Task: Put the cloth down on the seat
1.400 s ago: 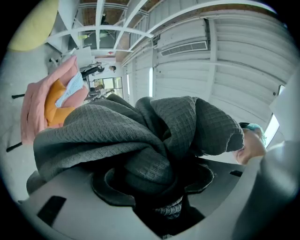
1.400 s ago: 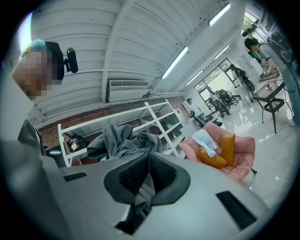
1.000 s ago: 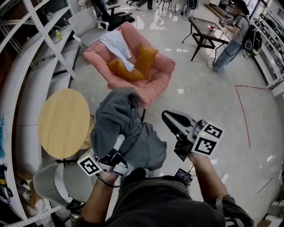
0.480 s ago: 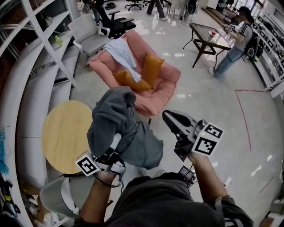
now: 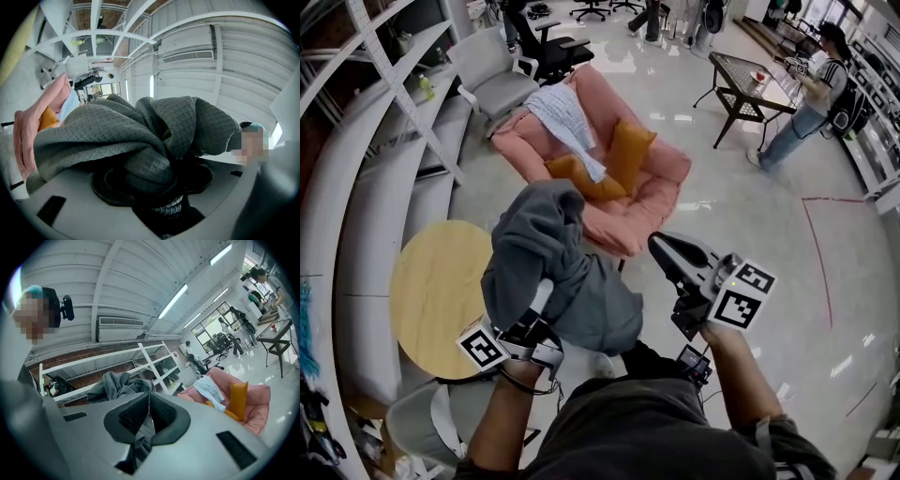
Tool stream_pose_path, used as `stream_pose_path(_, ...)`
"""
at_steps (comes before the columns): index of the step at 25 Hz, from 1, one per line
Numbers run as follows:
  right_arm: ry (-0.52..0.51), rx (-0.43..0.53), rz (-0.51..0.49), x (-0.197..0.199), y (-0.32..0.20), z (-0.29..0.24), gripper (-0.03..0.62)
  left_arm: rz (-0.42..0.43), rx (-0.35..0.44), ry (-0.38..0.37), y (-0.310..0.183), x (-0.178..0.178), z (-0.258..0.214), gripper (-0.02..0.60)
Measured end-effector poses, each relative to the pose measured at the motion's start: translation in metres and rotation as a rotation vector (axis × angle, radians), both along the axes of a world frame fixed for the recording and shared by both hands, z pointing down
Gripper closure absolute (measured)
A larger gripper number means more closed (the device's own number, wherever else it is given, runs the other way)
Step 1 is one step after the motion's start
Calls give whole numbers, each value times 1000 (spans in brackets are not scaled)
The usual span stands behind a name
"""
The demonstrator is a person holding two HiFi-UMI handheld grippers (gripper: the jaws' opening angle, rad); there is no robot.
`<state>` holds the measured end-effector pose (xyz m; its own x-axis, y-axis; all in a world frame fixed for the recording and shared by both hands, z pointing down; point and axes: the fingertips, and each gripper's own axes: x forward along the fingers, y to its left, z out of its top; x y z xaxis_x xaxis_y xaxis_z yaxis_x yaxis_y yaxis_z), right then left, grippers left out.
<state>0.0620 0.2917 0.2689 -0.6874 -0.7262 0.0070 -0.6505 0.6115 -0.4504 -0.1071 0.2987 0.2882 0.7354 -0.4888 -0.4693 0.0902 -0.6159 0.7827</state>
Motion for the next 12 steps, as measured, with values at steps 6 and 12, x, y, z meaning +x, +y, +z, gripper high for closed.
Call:
stream_pose_path(6, -21, -9, -24, 18, -41, 6, 577, -19, -18, -18, -37, 20, 5, 313)
stream_pose_path(12, -41, -24, -67, 42, -98, 15, 579, -44, -32, -47, -88, 48, 10, 313)
